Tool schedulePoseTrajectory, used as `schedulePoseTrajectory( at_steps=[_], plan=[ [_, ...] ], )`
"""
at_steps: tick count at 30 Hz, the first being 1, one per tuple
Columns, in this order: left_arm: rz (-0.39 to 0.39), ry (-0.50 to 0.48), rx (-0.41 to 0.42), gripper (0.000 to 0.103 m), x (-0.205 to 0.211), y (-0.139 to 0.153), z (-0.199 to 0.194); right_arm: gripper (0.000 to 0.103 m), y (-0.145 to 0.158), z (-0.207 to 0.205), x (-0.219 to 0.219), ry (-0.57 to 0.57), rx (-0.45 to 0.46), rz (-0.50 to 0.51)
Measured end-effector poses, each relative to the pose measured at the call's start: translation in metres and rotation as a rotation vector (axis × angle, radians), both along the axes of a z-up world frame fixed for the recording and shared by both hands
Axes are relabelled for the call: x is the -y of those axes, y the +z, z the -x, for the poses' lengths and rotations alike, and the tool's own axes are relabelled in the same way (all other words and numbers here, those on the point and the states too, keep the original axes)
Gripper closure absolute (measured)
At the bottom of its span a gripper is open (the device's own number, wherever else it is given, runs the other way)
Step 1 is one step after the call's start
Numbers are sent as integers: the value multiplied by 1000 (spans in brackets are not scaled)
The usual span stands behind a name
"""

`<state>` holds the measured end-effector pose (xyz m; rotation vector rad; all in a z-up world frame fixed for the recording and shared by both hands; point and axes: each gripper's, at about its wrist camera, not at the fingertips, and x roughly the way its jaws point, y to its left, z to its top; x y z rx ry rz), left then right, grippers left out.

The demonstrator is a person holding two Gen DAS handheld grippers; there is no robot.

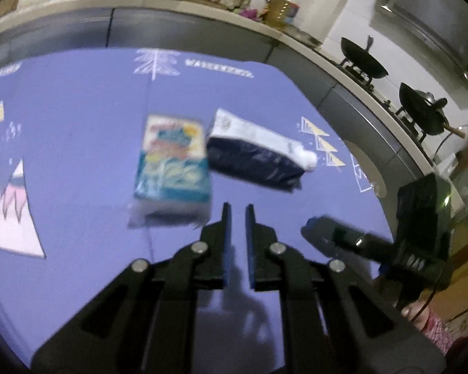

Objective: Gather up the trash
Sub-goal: 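Move both open tools back over the sponge package and milk carton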

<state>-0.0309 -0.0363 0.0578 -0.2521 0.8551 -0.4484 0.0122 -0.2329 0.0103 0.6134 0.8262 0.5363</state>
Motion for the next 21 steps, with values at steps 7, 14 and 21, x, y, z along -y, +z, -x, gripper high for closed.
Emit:
schedulePoseTrajectory(
  at_steps=[7,14,21],
  plan=[
    [4,3,-61,95,-11,-16,7,43,4,12,-31,-33,-17,212],
    [11,127,-149,95,-43,-35,2,33,4,21,-50,-53,-22,309],
    [27,142,-189,95,-58,-44,2,10,1,17,-57,-25,3,227]
  ],
)
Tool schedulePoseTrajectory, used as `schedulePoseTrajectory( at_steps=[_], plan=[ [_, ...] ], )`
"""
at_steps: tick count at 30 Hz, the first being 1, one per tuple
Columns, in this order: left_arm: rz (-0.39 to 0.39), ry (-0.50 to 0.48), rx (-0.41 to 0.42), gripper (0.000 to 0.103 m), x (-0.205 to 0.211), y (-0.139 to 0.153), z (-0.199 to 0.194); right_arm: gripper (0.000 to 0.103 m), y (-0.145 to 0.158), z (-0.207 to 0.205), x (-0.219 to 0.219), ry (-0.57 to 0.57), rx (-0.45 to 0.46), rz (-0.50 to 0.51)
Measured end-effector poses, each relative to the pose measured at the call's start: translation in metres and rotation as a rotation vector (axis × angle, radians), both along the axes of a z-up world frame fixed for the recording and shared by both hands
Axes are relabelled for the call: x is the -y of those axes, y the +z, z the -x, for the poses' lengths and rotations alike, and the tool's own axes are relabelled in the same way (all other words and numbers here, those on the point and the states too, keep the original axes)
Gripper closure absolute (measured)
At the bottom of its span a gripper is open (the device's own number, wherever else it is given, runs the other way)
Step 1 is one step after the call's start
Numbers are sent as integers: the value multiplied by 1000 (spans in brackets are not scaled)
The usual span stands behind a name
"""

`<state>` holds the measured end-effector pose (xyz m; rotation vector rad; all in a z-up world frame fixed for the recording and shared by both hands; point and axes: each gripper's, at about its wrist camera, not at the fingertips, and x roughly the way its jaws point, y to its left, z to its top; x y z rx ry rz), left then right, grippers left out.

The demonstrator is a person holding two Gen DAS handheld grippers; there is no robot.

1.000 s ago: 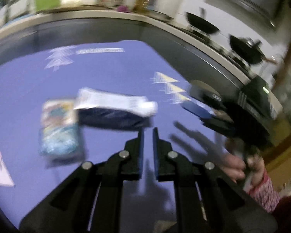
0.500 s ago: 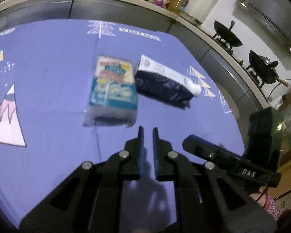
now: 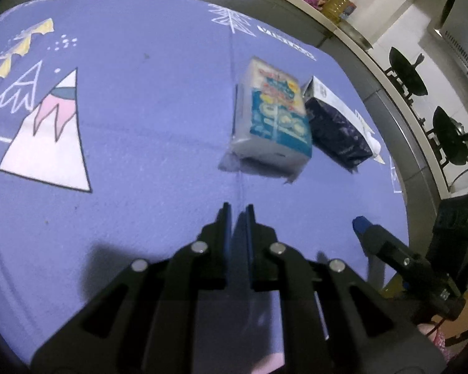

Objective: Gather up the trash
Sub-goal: 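Move both open tools back over the sponge package and milk carton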

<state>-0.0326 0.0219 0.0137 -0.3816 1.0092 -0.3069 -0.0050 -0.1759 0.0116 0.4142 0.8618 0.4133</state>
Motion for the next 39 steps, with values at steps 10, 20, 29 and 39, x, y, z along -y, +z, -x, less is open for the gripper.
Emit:
schedulePoseTrajectory(
  at_steps=[10,20,29,39],
  plan=[
    [50,3,-6,95,-6,-2,-1,10,2,-1,-5,1,9,16],
    [-11,4,10,94,2,1,1,23,2,-1,3,-43,20,46],
    [-61,13,16,94,10,3,3,25,0,-2,6,-41,28,27],
    [-111,-83,48,38,35,9,8,25,-1,0,9,-37,34,-8]
  ],
)
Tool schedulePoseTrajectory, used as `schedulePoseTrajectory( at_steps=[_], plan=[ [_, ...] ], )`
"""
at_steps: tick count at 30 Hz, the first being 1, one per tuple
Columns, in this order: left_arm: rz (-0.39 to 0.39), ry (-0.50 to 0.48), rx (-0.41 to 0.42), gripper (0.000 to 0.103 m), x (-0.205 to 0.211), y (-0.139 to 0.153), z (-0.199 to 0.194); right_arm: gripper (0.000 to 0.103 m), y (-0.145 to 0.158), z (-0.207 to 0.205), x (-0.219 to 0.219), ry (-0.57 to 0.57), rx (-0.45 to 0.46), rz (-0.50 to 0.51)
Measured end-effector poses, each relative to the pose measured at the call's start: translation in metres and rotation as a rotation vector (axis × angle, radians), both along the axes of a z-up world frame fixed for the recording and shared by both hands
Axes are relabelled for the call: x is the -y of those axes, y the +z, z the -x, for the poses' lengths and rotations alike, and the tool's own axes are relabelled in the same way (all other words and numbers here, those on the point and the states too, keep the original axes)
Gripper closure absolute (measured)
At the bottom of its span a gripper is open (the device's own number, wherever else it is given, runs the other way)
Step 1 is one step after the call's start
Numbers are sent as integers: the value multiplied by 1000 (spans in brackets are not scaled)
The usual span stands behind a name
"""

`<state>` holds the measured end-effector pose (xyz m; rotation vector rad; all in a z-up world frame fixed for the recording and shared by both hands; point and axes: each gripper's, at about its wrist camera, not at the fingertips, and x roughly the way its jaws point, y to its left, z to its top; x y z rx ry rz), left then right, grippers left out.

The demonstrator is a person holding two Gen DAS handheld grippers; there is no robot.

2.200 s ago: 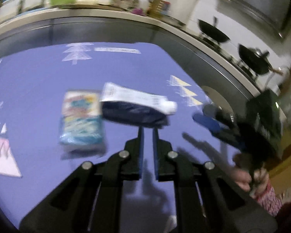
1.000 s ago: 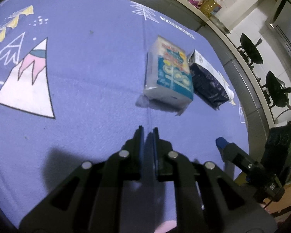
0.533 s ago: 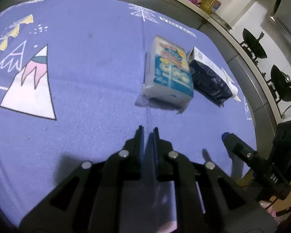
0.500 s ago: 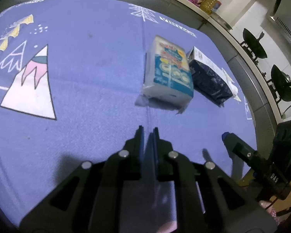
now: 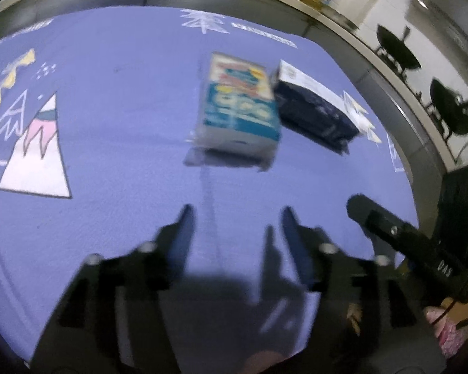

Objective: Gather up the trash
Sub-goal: 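Move both open tools back over the sponge package and milk carton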

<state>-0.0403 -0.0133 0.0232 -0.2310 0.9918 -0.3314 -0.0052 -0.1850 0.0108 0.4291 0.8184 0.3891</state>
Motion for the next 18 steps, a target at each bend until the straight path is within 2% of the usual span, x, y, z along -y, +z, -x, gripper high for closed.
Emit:
schedulePoseTrajectory(
  at_steps=[5,8,12,18],
  plan=[
    [3,8,1,32,-3,0,-1,25,-1,2,1,1,2,-12],
    [-5,32,0,23,-7,-1,1,25,0,2,0,1,4,-13],
    [4,53,-1,20,-13,-1,1,25,0,3,0,0,4,-12],
    [-26,44,-6,14,-10,-1,2,25,0,3,0,0,5,-12]
  ],
)
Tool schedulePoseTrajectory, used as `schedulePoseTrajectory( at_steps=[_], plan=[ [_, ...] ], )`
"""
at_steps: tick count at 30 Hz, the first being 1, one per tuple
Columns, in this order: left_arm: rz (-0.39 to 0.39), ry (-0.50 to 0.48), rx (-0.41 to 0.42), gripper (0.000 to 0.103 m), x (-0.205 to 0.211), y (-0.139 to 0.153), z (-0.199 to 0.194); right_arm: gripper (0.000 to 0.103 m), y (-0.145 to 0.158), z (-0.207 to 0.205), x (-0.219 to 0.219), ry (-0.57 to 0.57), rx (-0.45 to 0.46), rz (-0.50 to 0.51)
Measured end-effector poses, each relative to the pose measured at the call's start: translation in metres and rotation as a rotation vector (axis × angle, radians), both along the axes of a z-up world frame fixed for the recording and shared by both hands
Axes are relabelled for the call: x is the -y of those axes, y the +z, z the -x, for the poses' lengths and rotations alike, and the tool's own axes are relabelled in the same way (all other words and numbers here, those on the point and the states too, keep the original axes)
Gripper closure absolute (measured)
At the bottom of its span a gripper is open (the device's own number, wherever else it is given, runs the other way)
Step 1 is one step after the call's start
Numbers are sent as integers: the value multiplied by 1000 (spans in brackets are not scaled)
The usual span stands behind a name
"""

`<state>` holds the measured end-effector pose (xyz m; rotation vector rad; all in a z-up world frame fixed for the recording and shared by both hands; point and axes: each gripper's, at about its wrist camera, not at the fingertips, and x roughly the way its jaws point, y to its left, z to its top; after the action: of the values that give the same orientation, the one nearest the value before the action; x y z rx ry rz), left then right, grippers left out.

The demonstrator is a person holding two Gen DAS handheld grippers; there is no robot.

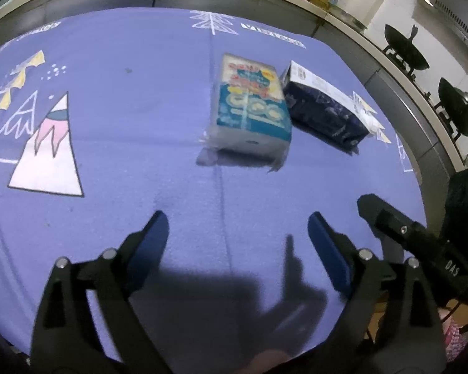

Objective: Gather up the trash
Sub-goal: 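Move both open tools back over the sponge package and milk carton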

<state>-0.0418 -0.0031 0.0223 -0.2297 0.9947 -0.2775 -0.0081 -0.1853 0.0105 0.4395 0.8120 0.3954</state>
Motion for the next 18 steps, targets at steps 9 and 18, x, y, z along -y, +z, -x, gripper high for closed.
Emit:
schedulePoseTrajectory(
  at_steps=[9,18],
  plan=[
    [46,-6,-5,7,-6,-1,-1,25,0,0,0,0,1,0],
    [32,-9,-9,6,-2,0,-1,25,1,1,-1,1,3,1]
  ],
)
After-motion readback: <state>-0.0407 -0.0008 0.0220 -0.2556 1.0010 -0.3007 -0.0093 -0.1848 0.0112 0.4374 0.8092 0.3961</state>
